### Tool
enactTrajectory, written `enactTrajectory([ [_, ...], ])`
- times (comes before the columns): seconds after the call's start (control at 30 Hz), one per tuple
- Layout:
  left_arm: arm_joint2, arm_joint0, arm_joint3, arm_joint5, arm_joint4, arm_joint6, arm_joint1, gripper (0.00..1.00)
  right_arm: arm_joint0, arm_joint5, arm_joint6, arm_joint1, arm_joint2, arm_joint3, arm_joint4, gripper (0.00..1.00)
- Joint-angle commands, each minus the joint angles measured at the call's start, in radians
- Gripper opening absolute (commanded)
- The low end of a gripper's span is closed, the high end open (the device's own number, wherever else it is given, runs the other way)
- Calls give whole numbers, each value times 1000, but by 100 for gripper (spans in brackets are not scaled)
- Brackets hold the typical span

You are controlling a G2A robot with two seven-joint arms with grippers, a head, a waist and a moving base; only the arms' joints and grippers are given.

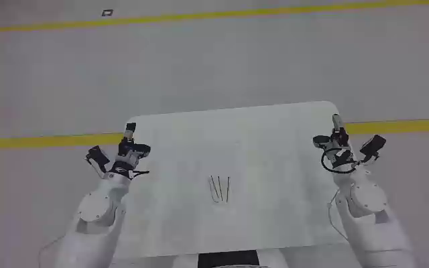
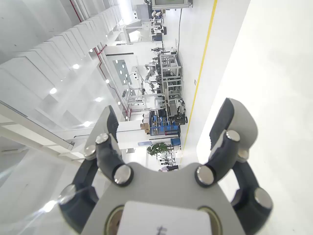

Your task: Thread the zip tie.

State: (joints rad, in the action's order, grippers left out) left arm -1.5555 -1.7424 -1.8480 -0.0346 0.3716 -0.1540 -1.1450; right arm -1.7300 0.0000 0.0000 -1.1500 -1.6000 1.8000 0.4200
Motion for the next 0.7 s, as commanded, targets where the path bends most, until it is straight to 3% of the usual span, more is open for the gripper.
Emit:
enactTrajectory([
  [0.0, 17, -8, -16, -39, -36, -92, 5, 100, 0, 0, 0, 0, 0, 0, 0, 100],
  [0.07, 15, -10, -28, -37, -71, -139, 10, 100, 0, 0, 0, 0, 0, 0, 0, 100],
  [0.43, 15, -10, -28, -37, -71, -139, 10, 100, 0, 0, 0, 0, 0, 0, 0, 100],
  [0.47, 28, -8, -44, -42, -79, -170, 10, 100, 0, 0, 0, 0, 0, 0, 0, 100],
  [0.53, 44, 9, -76, -95, -131, -261, 18, 100, 0, 0, 0, 0, 0, 0, 0, 100],
  [0.67, 68, 12, -134, -164, -188, -351, 26, 100, 0, 0, 0, 0, 0, 0, 0, 100],
])
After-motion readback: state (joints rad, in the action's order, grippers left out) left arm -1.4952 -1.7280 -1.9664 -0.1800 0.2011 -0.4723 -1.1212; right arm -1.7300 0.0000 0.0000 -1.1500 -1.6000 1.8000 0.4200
